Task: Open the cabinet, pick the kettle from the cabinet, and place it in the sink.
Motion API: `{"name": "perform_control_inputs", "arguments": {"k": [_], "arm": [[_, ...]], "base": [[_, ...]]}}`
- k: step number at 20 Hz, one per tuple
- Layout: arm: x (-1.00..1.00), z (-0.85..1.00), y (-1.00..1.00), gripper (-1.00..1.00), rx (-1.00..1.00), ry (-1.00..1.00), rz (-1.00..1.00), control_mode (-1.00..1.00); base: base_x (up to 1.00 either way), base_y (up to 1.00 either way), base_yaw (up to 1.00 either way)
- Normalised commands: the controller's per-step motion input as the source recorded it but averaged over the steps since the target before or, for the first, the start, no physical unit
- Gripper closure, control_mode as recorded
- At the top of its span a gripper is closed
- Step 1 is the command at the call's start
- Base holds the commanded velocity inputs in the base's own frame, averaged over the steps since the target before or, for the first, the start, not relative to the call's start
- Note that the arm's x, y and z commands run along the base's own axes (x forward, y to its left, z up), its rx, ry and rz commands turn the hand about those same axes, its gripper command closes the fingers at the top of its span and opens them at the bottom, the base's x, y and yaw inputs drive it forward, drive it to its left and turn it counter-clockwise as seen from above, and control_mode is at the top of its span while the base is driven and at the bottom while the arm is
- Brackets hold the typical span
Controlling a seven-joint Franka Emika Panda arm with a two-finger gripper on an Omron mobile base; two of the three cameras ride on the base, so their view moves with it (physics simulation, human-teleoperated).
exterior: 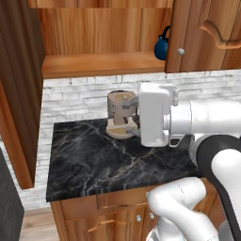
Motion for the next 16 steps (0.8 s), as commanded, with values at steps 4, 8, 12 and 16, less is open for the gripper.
{"name": "perform_control_inputs", "arguments": {"k": [4, 8, 12, 16], "arm": [[-0.1, 0.05, -0.42, -1.0, -0.24, 0.0, -0.08, -1.0], [-0.08, 0.04, -0.44, -1.0, -0.24, 0.0, -0.08, -1.0], [-0.05, 0.02, -0.42, -1.0, -0.21, -0.03, -0.09, -1.0], [-0.03, 0.0, -0.45, -1.0, -0.21, -0.07, -0.08, -1.0]], "base": [[0.0, 0.0, 0.0], [0.0, 0.0, 0.0], [0.0, 0.0, 0.0], [0.0, 0.0, 0.0]]}}
